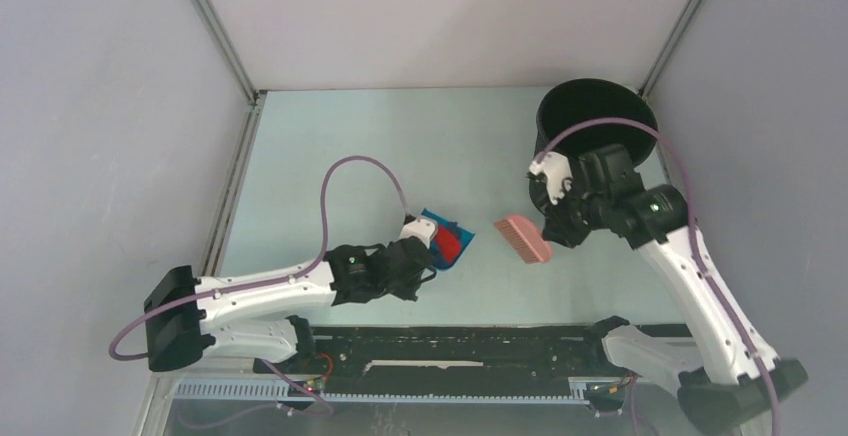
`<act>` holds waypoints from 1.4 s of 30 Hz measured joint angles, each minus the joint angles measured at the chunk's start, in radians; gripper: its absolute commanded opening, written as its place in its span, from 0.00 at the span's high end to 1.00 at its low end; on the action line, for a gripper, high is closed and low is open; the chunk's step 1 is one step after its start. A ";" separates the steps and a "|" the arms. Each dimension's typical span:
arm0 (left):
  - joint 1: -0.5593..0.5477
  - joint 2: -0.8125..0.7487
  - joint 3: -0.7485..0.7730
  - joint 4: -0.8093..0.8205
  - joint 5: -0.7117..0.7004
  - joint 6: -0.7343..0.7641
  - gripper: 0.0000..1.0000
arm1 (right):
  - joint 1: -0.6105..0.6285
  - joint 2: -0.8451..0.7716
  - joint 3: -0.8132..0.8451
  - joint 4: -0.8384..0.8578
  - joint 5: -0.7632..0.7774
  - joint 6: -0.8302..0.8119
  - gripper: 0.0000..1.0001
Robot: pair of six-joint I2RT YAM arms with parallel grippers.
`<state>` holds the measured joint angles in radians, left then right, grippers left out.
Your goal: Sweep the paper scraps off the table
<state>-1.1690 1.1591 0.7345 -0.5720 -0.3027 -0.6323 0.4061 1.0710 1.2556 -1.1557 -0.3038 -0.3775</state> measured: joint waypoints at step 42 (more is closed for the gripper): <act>0.275 0.662 1.455 -0.554 0.092 0.347 1.00 | 0.037 -0.328 -0.505 0.405 -0.221 -0.024 1.00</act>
<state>-0.8940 1.8214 2.1891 -1.1263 -0.2111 -0.2852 0.4435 0.7425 0.7509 -0.7506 -0.5251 -0.4015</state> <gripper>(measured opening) 0.222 0.149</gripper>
